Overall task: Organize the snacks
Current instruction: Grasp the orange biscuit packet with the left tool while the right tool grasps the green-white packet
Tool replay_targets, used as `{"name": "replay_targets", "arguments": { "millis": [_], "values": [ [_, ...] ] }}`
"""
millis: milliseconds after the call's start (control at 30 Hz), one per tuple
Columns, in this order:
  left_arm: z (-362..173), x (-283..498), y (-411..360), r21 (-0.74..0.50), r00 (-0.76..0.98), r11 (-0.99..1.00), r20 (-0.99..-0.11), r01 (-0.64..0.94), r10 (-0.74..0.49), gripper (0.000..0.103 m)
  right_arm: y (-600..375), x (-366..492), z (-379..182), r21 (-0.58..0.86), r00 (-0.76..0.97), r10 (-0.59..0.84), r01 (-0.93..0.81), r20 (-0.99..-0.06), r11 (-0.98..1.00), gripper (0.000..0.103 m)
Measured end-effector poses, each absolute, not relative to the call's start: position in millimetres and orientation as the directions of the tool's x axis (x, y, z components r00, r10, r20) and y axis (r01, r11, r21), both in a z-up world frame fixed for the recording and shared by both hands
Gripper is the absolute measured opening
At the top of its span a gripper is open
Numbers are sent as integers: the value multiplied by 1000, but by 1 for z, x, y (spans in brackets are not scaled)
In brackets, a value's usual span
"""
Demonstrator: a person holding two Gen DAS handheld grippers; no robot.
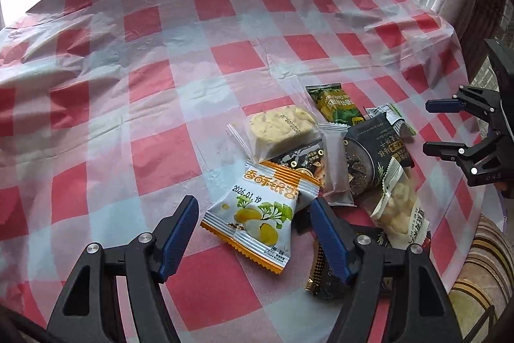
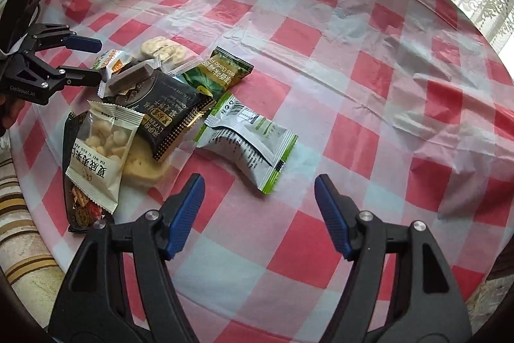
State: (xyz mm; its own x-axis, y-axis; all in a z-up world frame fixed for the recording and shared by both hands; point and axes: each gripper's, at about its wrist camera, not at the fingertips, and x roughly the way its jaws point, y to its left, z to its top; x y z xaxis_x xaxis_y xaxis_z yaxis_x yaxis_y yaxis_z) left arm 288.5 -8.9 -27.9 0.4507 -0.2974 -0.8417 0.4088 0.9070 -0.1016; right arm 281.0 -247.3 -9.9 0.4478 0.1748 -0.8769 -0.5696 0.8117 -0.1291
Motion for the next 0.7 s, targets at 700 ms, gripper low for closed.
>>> {"name": "replay_targets", "arguments": {
  "millis": [700],
  "values": [
    [-36, 294, -14, -114, 418, 929, -869, 352, -265, 50, -241, 313, -36, 13, 376, 291, -592, -880, 806, 51]
  ]
}}
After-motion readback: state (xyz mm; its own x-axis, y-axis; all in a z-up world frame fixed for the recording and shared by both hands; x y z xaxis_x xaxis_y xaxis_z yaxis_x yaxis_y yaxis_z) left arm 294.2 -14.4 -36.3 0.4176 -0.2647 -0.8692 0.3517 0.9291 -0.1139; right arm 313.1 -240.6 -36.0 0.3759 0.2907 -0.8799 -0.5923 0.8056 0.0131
